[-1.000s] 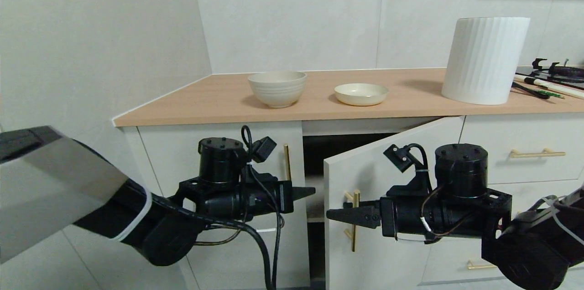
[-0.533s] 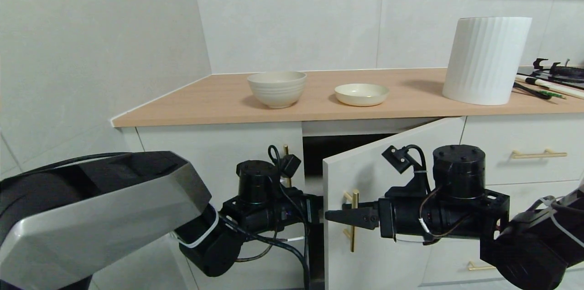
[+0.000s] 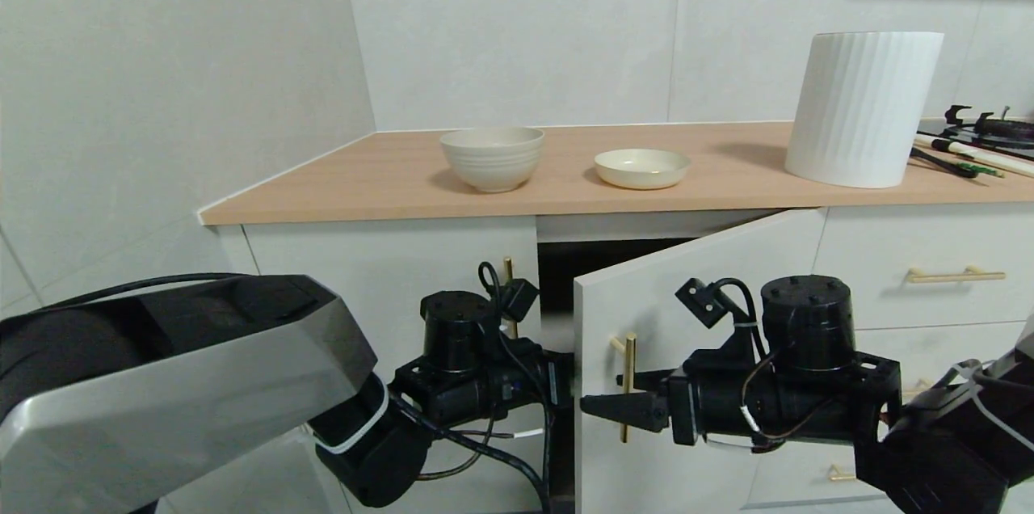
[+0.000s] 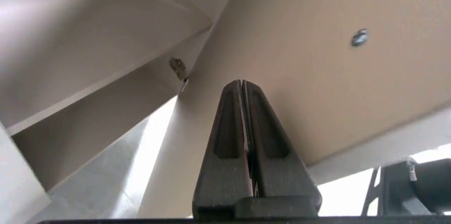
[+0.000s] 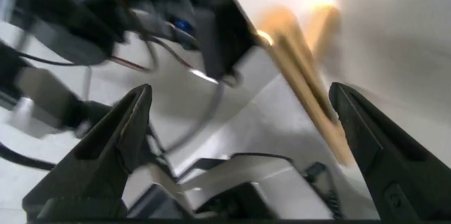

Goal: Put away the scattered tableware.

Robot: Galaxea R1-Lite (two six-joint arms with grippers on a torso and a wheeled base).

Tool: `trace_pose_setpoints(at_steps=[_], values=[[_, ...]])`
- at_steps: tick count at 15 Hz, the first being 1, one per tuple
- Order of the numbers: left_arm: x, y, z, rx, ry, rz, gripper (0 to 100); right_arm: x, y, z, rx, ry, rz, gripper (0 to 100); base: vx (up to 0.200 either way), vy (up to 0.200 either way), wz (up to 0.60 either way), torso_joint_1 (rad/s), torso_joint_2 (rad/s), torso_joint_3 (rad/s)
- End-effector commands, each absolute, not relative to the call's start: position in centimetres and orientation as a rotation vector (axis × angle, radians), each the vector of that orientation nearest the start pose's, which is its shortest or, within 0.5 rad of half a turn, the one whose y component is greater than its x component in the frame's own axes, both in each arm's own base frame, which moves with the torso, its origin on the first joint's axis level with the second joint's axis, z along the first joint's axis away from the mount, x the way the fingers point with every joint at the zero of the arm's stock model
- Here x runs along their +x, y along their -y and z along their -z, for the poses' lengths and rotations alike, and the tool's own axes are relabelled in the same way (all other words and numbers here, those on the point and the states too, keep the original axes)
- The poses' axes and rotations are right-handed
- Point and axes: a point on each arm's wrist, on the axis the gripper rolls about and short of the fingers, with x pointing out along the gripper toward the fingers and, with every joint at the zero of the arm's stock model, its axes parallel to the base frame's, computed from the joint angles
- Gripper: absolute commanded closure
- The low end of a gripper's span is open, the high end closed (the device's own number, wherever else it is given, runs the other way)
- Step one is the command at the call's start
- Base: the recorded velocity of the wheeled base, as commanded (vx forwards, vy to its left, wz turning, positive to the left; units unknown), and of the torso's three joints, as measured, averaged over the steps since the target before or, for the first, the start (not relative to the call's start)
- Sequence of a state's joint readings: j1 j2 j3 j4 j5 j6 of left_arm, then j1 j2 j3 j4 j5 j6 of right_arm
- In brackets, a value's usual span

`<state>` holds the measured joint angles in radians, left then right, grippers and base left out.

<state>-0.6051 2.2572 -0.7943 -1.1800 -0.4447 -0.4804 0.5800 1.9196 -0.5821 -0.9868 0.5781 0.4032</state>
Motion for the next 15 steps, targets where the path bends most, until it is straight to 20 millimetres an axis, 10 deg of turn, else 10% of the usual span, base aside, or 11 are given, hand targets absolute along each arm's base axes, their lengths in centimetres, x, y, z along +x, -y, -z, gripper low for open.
trace_pose_setpoints(at_steps=[1,9,15], values=[[30.5,22.3,-4.7,-0.41,-0.52,0.958,100,25.0,-16.4,-9.5,0.333,-0.578,-1.004,0,0.0,0.0,0.0,0.0,0.0,0.0],[30.1,22.1,-5.3,-0.41,-0.515,0.961,100,18.7,-11.5,-9.5,0.254,-0.591,-0.977,0,0.0,0.0,0.0,0.0,0.0,0.0],[30.0,22.9,-4.9,-0.406,-0.524,0.978,100,17.4,-11.0,-9.4,0.248,-0.6,-0.987,0,-0.2,0.0,0.0,0.001,0.0,0.0]])
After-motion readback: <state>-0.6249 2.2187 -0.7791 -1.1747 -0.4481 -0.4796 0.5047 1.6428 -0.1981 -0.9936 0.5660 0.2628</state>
